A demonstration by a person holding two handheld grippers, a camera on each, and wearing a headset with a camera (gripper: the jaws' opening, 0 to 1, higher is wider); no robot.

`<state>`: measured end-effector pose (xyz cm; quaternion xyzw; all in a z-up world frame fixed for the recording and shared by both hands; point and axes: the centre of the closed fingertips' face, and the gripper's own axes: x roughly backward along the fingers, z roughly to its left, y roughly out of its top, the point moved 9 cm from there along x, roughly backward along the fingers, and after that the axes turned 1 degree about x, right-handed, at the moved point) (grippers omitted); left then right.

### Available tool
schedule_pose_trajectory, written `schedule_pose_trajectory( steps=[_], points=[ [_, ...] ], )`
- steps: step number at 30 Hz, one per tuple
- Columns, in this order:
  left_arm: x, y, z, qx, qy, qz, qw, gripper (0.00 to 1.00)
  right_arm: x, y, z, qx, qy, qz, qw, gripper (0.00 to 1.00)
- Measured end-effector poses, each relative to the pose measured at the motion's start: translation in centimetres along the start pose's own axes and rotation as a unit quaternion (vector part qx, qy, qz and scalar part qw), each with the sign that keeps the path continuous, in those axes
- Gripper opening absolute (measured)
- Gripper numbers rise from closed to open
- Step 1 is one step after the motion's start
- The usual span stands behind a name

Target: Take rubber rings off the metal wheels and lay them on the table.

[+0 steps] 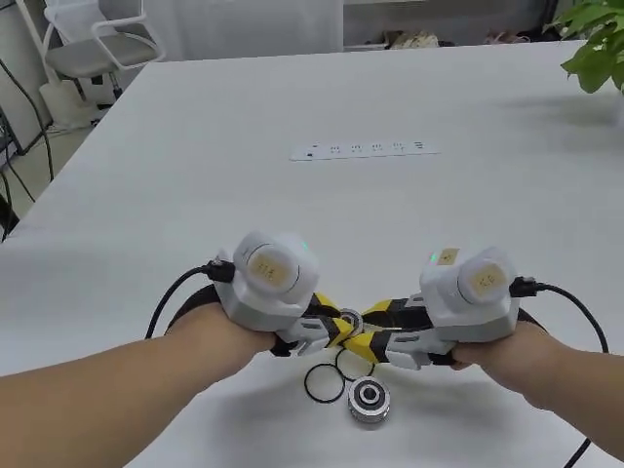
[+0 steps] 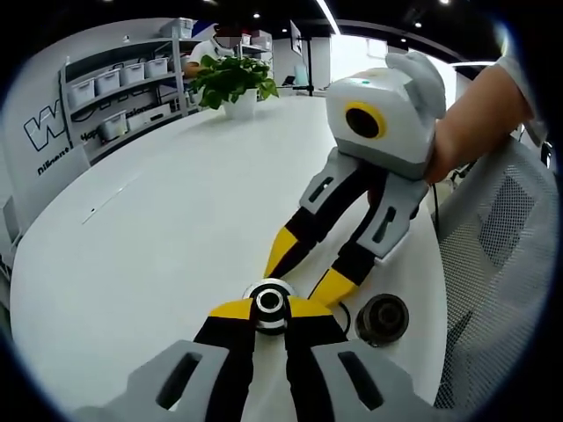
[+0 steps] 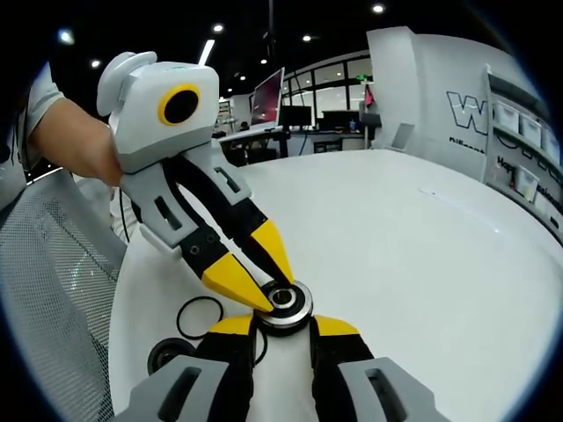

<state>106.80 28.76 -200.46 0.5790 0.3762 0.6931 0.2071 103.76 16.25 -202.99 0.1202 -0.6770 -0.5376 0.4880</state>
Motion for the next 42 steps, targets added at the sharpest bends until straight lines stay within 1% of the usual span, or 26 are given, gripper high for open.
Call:
schedule_pose_trajectory(
  steps=[4, 12, 21, 23, 24, 25, 30, 32, 36, 37, 42],
  points=[
    [0.0, 0.0, 0.0, 0.0, 0.001, 0.0, 1.0, 0.07, 0.2, 0.0, 0.2, 0.007, -0.004, 0.001, 1.0, 0.19],
    [0.0, 0.0, 0.0, 0.004, 0.001, 0.0, 1.0, 0.07, 0.4, -0.2, 0.1, 0.007, -0.005, 0.004, 1.0, 0.14],
    [0.0, -0.1, -0.1, 0.006, 0.002, -0.001, 1.0, 0.07, 0.4, -0.3, 0.1, 0.009, -0.007, 0.003, 0.9999, 0.13],
    [0.0, -0.1, 0.0, 0.007, 0.003, -0.002, 1.0, 0.07, 0.6, -0.3, 0.1, 0.012, -0.007, 0.005, 0.9999, 0.1],
    [0.0, -0.1, 0.0, 0.008, 0.004, -0.003, 1.0, 0.07, 0.7, -0.4, 0.0, 0.017, -0.008, 0.011, 0.9998, 0.05],
    [0.0, -0.1, -0.1, 0.008, 0.004, -0.003, 1.0, 0.07, 0.8, -0.5, -0.1, 0.017, -0.011, 0.013, 0.9997, 0.01],
    [0.0, -0.1, 0.0, 0.007, 0.004, -0.003, 1.0, 0.07, 0.8, -0.5, -0.1, 0.01, -0.008, 0.01, 0.9999, 0.01],
    [0.0, -0.1, 0.0, 0.007, 0.005, -0.005, 1.0, 0.07, 0.8, -0.5, -0.2, 0.002, -0.009, 0.009, 0.9999, 0.0],
    [0.0, -0.1, -0.1, 0.005, 0.005, -0.006, 1.0, 0.07, 1.0, -0.7, -0.4, -0.031, -0.01, 0.001, 0.9995, 0.0],
    [0.0, -0.1, -0.1, 0.005, 0.005, -0.006, 1.0, 0.07, 1.0, -0.7, -0.5, -0.043, -0.009, -0.001, 0.999, 0.0],
    [0.0, -0.1, -0.1, 0.004, 0.006, -0.008, 0.9999, 0.07, 1.3, -0.7, -0.7, -0.08, -0.005, -0.01, 0.9968, 0.0]
  ],
)
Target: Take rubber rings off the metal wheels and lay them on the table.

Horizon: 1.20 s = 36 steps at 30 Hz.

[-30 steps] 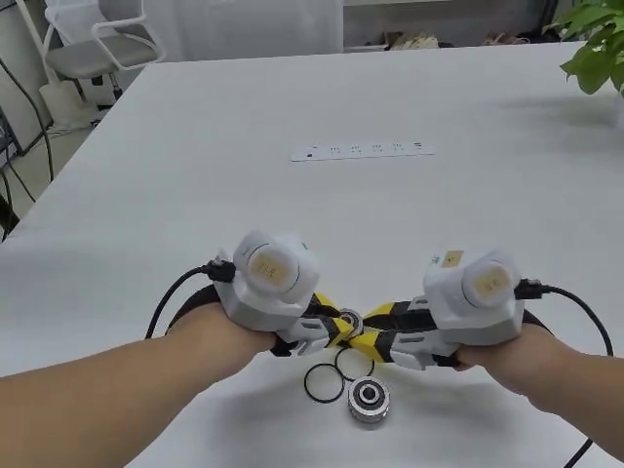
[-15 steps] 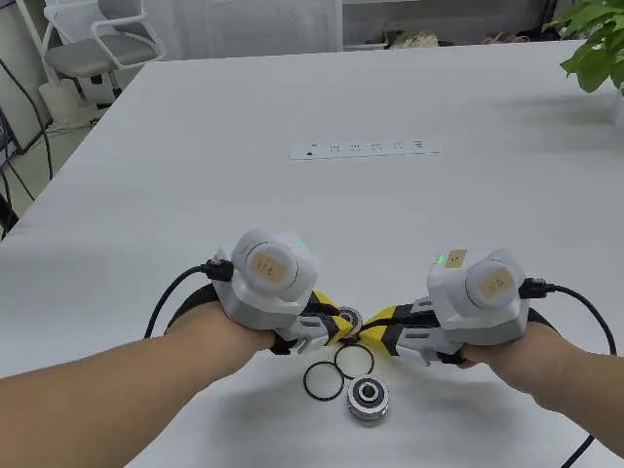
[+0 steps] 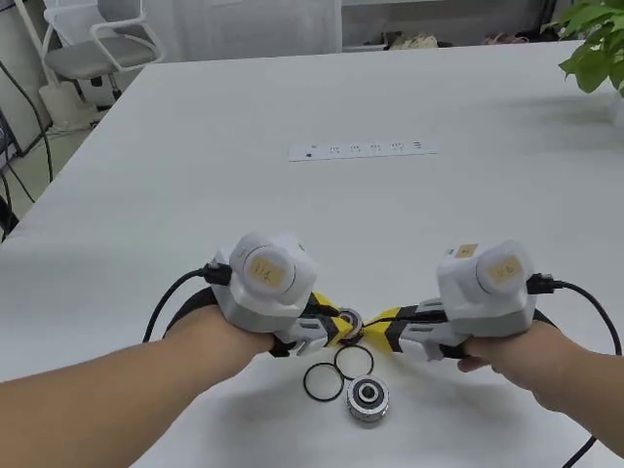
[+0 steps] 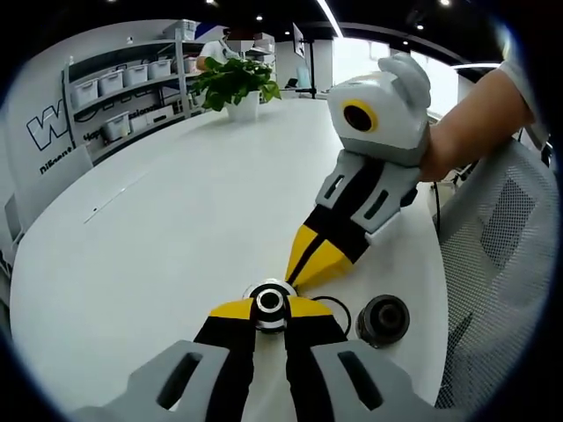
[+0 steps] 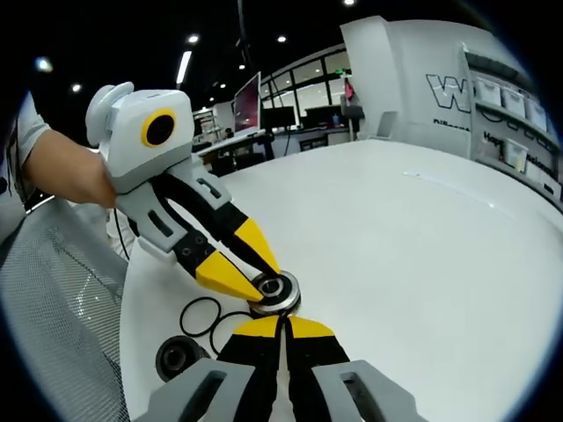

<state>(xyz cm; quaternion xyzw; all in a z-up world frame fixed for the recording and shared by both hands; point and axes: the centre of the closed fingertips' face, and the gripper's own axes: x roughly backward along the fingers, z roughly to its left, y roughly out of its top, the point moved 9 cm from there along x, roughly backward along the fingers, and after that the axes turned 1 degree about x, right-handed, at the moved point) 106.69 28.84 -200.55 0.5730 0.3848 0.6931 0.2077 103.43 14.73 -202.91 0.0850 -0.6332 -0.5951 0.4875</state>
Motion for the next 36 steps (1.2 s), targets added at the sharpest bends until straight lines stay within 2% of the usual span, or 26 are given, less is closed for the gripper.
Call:
schedule_pose_trajectory(
  steps=[7, 11, 20, 36],
  points=[
    [-0.07, -0.06, 0.04, 0.001, 0.002, -0.002, 1.0, 0.07, 0.51, 0.16, -0.33, -0.051, 0.01, -0.02, 0.9985, 0.0],
    [-0.01, -0.04, -0.02, 0.002, 0.002, -0.002, 1.0, 0.07, 0.31, 0.06, -0.21, -0.057, 0.006, -0.019, 0.9981, 0.0],
    [-0.01, 0.07, -0.16, 0.003, 0.003, 0.004, 1.0, 0.07, 0.14, 0.15, -0.42, -0.108, -0.007, -0.038, 0.9934, 0.0],
    [-0.05, 0.11, -0.34, -0.003, 0.009, 0.007, 0.9999, 0.07, 0.14, 0.55, -0.01, -0.108, -0.007, -0.043, 0.9932, 0.0]
  ],
)
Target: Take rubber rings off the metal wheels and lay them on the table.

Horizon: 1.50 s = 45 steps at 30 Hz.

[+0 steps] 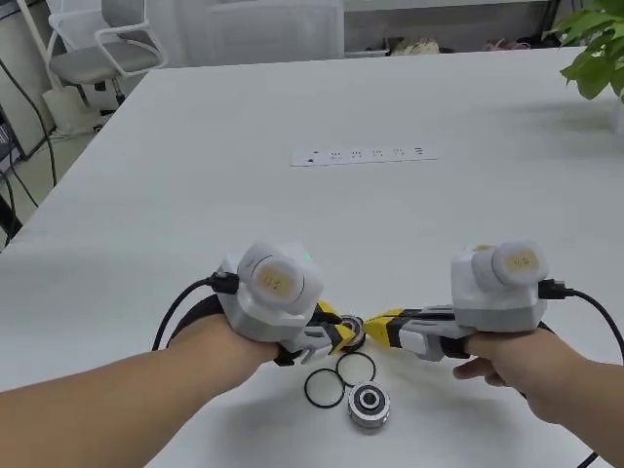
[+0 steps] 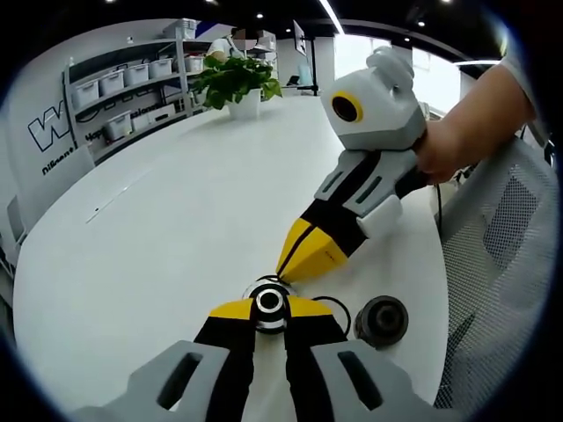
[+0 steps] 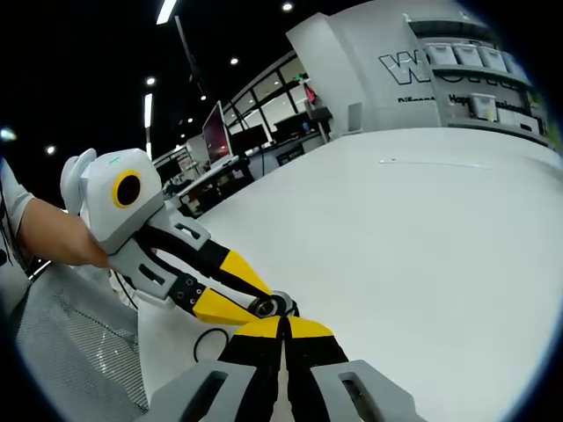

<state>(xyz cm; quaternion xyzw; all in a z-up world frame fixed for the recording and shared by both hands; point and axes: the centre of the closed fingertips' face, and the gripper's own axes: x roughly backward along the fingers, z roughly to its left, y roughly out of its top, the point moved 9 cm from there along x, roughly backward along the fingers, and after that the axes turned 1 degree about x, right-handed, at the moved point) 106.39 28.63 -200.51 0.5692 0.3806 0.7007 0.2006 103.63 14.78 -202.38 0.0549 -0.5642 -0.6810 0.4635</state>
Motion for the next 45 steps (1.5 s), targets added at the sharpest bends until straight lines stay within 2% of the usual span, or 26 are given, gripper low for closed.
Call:
schedule_pose_trajectory(
  steps=[9, 13, 19, 35, 39, 40, 41, 42, 45],
  points=[
    [0.0, 0.0, 0.0, -0.003, 0.002, 0.0, 1.0, 0.06, -0.2, 0.1, 0.4, 0.004, 0.007, -0.002, 1.0, 0.0],
    [0.0, 0.0, -0.1, -0.004, 0.003, -0.001, 1.0, 0.06, -0.5, 0.2, 0.8, 0.02, 0.01, -0.001, 0.9997, 0.0],
    [0.0, 0.0, -0.1, -0.007, 0.003, -0.002, 1.0, 0.07, -0.4, 0.2, 0.8, 0.019, 0.014, -0.003, 0.9997, 0.0],
    [0.0, -0.1, -0.1, -0.002, 0.004, -0.007, 1.0, 0.07, -0.3, 0.2, 0.8, -0.018, 0.028, -0.016, 0.9993, 0.0],
    [0.0, -0.1, 0.0, -0.002, 0.003, -0.007, 1.0, 0.07, -0.3, 0.5, 0.9, -0.037, 0.047, -0.034, 0.9977, 0.0],
    [0.0, -0.2, 0.0, -0.002, 0.003, -0.007, 1.0, 0.07, -0.3, 0.5, 1.3, -0.045, 0.058, -0.027, 0.9969, 0.0],
    [0.0, -0.2, 0.0, -0.001, 0.003, -0.007, 1.0, 0.07, -0.3, 0.5, 1.4, -0.028, 0.054, -0.028, 0.9977, 0.0],
    [0.0, -0.2, 0.0, -0.001, 0.003, -0.008, 1.0, 0.07, -0.3, 0.7, 1.7, -0.039, 0.067, -0.042, 0.9961, 0.0],
    [0.0, -0.1, -0.1, 0.0, 0.004, -0.008, 1.0, 0.07, -0.2, 0.8, 1.7, -0.036, 0.064, -0.037, 0.9966, 0.0]
  ],
)
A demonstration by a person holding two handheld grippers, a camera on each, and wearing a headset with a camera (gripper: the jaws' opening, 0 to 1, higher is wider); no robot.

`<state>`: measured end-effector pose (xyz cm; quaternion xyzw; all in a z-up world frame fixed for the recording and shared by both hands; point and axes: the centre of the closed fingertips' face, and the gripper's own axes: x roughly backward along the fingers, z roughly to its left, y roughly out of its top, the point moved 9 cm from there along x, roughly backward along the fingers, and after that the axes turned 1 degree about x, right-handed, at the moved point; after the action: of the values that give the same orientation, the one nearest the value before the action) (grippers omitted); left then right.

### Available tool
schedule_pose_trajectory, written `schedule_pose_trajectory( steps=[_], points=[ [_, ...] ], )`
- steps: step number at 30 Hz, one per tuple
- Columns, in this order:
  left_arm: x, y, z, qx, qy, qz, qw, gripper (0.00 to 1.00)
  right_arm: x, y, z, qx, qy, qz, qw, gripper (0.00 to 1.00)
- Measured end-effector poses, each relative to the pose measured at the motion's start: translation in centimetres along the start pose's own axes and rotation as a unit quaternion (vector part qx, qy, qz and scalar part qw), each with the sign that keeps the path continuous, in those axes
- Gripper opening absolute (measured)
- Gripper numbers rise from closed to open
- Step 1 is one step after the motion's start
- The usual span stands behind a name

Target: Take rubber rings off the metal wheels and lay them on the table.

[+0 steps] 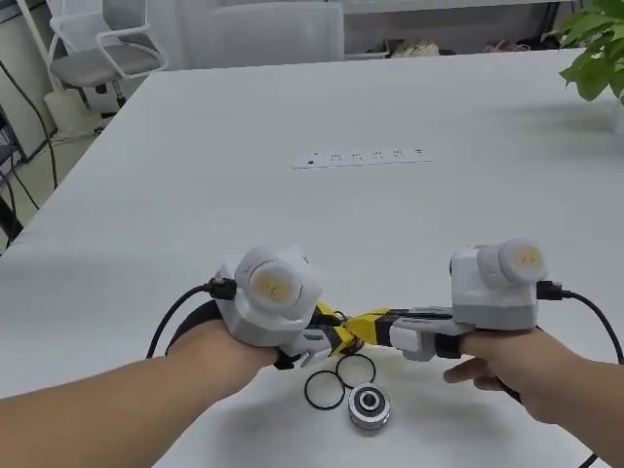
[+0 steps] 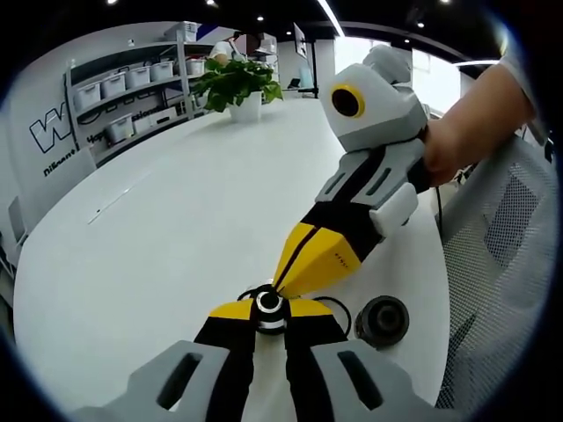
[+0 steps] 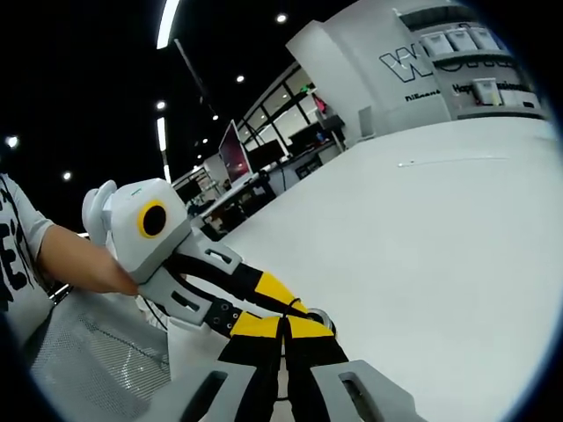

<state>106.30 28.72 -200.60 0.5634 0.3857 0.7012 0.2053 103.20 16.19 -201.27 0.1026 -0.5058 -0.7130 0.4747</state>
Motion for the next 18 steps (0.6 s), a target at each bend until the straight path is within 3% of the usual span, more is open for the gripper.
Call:
schedule_pose_trajectory(
  steps=[10, 18],
  points=[
    [0.04, -0.12, 0.07, 0.011, 0.001, -0.005, 0.9999, 0.07, 0.2, -0.21, -0.73, 0.015, -0.017, 0.006, 0.9997, 0.0],
    [0.47, -0.08, 0.05, -0.001, -0.005, 0.0, 1.0, 0.08, 0.22, -0.15, -0.74, 0.019, -0.019, 0.006, 0.9996, 0.0]
  ],
)
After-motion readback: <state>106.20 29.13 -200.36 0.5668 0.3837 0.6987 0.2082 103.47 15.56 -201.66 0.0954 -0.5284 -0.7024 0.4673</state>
